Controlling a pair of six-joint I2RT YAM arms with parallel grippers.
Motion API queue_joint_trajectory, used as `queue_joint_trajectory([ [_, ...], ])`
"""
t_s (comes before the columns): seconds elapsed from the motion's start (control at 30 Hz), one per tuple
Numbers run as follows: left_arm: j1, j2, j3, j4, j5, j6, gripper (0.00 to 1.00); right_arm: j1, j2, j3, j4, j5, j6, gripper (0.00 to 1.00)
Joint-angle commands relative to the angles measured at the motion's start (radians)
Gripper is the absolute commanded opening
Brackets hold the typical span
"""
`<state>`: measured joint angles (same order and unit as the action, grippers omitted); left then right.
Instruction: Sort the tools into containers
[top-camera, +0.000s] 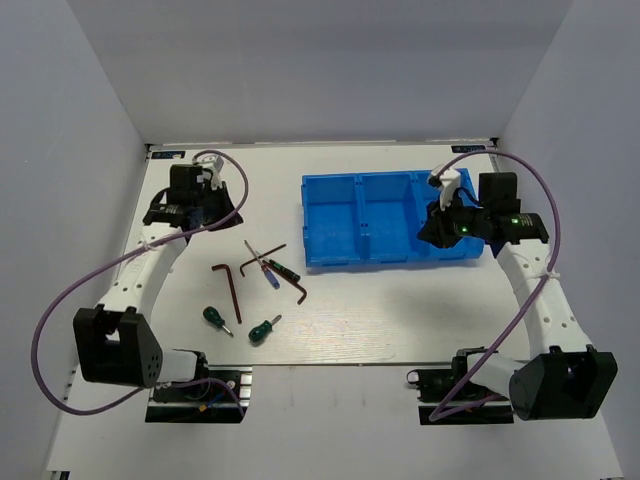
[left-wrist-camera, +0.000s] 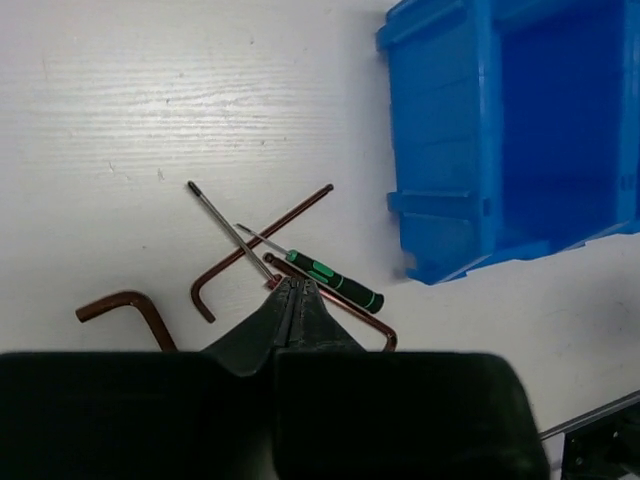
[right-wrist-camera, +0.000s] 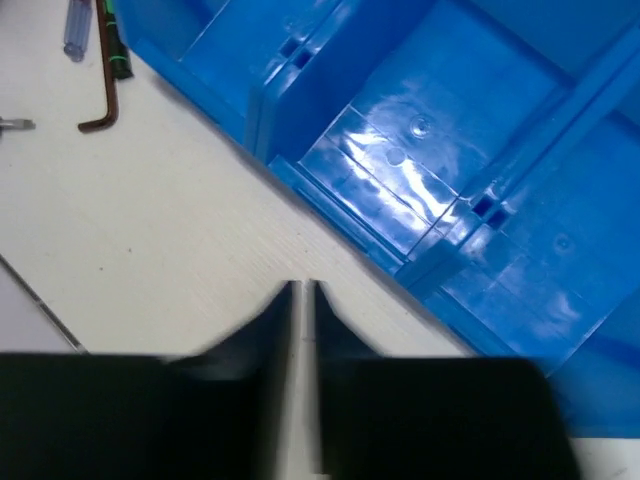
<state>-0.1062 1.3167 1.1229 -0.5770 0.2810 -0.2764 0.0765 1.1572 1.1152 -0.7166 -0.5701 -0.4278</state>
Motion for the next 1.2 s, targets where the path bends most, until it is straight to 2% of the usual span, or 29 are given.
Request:
queue_joint_trajectory([
  [0.0, -0.026, 0.047, 0.024, -0.046, -0.091, -0.064, 0.10, 0.026, 0.007, -0.020, -0.037, -0.030, -0.054, 0.33],
  [0.03, -0.026, 0.064, 0.034, -0.046, -0.120, -0.091, 0.20, 0.040, 0.010, -0.023, -0.040, -0.010, -0.058, 0.57],
  [0.07, -0.038, 0.084, 0.044, -0.063, -0.140, -0.107, 0.44, 0.054, 0.015, -0.026, -0.038, 0.002, -0.061, 0.63],
  [0.1, -0.052, 0.126, 0.066, -0.084, -0.161, -0.122, 0.50, 0.060, 0.027, -0.022, -0.043, 0.048, -0.060, 0.69],
  [0.17, -0.067, 0.170, 0.089, -0.102, -0.198, -0.139, 0.57, 0.115, 0.064, -0.009, -0.049, 0.093, -0.039, 0.69],
  [0.27, -0.111, 0.240, 0.121, -0.115, -0.242, -0.162, 0.59, 0.149, 0.111, 0.018, -0.082, 0.182, -0.011, 0.58],
  [0.33, -0.144, 0.269, 0.147, -0.115, -0.281, -0.173, 0.59, 0.163, 0.124, 0.020, -0.080, 0.219, -0.003, 0.54],
  [0.37, -0.153, 0.283, 0.147, -0.115, -0.290, -0.182, 0.59, 0.180, 0.121, 0.008, -0.072, 0.229, 0.018, 0.48],
  [0.47, -0.177, 0.338, 0.175, -0.138, -0.348, -0.214, 0.56, 0.201, 0.121, -0.012, -0.041, 0.246, 0.043, 0.40],
  [0.5, -0.188, 0.358, 0.175, -0.148, -0.377, -0.225, 0.52, 0.204, 0.118, -0.017, -0.035, 0.245, 0.047, 0.40],
  [0.63, -0.208, 0.391, 0.164, -0.158, -0.427, -0.261, 0.45, 0.210, 0.110, -0.038, -0.027, 0.260, 0.055, 0.40],
  [0.8, -0.230, 0.391, 0.138, -0.179, -0.512, -0.305, 0.45, 0.213, 0.085, -0.070, -0.018, 0.269, 0.057, 0.40],
  [0.93, -0.230, 0.400, 0.138, -0.188, -0.551, -0.314, 0.50, 0.209, 0.078, -0.087, -0.014, 0.269, 0.063, 0.42],
  [1.17, -0.230, 0.507, 0.129, -0.169, -0.569, -0.336, 0.50, 0.210, 0.072, -0.081, -0.026, 0.279, 0.061, 0.43],
])
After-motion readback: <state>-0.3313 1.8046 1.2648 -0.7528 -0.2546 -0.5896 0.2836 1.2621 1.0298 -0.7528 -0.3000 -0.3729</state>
